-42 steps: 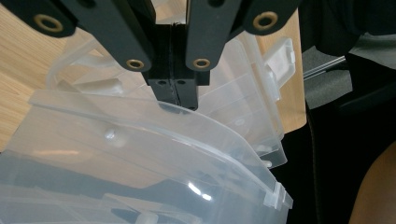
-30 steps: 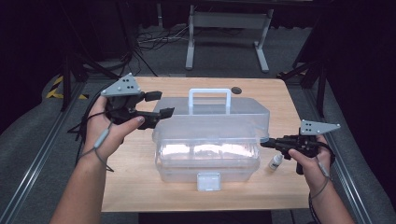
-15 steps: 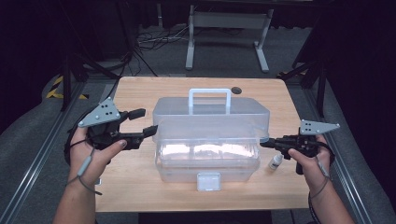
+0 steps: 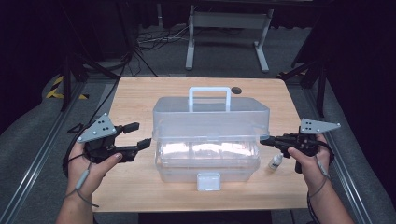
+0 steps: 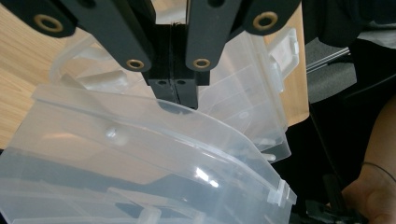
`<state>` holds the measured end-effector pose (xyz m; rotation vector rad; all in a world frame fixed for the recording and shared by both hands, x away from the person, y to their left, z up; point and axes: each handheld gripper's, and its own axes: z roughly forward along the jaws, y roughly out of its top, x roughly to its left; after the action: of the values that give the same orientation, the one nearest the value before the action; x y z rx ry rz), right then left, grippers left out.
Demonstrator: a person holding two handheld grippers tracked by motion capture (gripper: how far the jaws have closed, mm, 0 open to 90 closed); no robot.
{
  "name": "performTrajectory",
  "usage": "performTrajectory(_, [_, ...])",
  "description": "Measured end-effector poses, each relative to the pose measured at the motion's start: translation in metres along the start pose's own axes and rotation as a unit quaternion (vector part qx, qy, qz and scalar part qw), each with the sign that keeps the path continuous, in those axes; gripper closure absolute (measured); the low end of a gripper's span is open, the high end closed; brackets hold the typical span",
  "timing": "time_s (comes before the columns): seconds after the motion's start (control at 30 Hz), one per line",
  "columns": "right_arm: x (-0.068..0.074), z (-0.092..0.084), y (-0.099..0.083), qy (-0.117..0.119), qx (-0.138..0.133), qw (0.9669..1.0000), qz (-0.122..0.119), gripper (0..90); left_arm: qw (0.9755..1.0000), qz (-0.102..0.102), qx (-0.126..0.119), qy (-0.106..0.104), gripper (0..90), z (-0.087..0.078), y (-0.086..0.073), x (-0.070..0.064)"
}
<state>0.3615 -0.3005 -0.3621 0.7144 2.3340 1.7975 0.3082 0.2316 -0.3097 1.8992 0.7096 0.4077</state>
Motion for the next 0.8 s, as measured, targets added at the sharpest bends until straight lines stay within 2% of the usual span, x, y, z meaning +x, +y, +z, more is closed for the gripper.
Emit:
performTrajectory(0.57, [-0.002, 0.001, 0.005, -0.007, -0.017, 0.9998, 0.001, 90.0, 0.9994, -0.001, 0.036, 0.000, 34.5, 0.026, -0.020, 0.001])
performTrajectory(0.73, [-0.002, 0.001, 0.011, -0.010, -0.020, 0.9997, -0.006, 90.0, 0.9992, -0.010, 0.039, 0.002, 33.9, 0.032, -0.026, 0.004])
performTrajectory(0.8, [-0.001, 0.001, 0.013, -0.011, -0.023, 0.9996, -0.009, 90.0, 0.9992, -0.023, 0.032, 0.003, 33.9, 0.032, -0.028, 0.007])
